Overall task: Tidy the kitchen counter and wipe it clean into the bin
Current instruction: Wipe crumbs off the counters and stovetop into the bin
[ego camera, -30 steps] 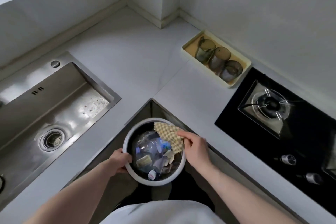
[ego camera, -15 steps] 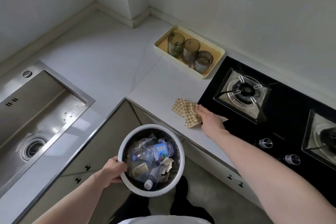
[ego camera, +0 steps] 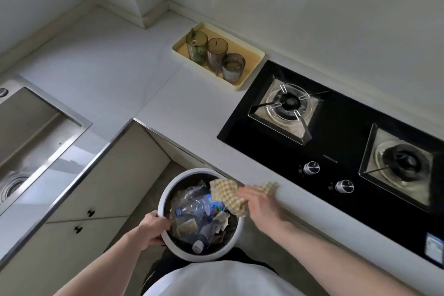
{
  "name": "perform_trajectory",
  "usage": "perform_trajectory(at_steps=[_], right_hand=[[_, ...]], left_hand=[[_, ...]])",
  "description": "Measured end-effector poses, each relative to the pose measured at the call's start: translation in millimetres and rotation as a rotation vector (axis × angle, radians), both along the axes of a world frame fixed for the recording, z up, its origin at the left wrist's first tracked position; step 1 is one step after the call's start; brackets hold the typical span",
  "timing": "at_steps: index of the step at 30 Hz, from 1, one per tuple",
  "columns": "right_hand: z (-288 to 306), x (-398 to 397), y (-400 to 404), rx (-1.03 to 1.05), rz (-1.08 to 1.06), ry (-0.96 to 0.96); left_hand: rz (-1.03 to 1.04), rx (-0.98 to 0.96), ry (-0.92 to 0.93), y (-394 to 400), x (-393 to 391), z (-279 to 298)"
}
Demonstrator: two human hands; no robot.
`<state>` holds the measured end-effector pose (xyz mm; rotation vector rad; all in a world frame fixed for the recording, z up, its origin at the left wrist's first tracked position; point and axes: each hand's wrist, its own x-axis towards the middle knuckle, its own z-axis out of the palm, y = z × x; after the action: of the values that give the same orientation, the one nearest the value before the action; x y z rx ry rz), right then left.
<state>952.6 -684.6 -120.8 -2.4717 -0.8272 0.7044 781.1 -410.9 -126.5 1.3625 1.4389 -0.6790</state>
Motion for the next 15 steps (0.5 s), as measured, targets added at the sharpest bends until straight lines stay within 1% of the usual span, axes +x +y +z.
perform_trajectory(at_steps=[2,3,5,7,9,11,13,15], right_hand=[[6.8,-22.5,6.2,0.017,0.045,0.165],[8.0,-30.5,8.4,0.040,0.089,0.206],[11.3,-35.9,9.8,0.091,0.132,0.201],[21.6,-22.1,5.0,0.177,0.026,0.184],[35.0,8.1,-1.5,0.246,-0.128,0.101],[48.8,46.9,-10.4,0.273,-0.238,-0.007],[56.5,87.5,-20.5,0.262,-0.276,-0.129],[59.6,121.7,-29.9,0.201,-0.315,-0.227]], left_hand=[[-0.005,-0.012,0.000,-11.4,0.2,-0.9],[-0.012,-0.016,0.000,-16.4,-0.4,-1.5],[-0.011,-0.021,-0.004,-23.8,-3.0,-5.1],[-0.013,-0.027,-0.012,-30.5,-5.1,-8.5],[-0.014,-0.020,-0.029,-33.7,-6.4,-9.0],[-0.006,-0.010,-0.047,-34.8,-6.6,-7.8],[-0.002,-0.004,-0.061,-35.3,-6.1,-4.2],[-0.004,0.001,-0.069,-37.0,-5.0,-0.9]])
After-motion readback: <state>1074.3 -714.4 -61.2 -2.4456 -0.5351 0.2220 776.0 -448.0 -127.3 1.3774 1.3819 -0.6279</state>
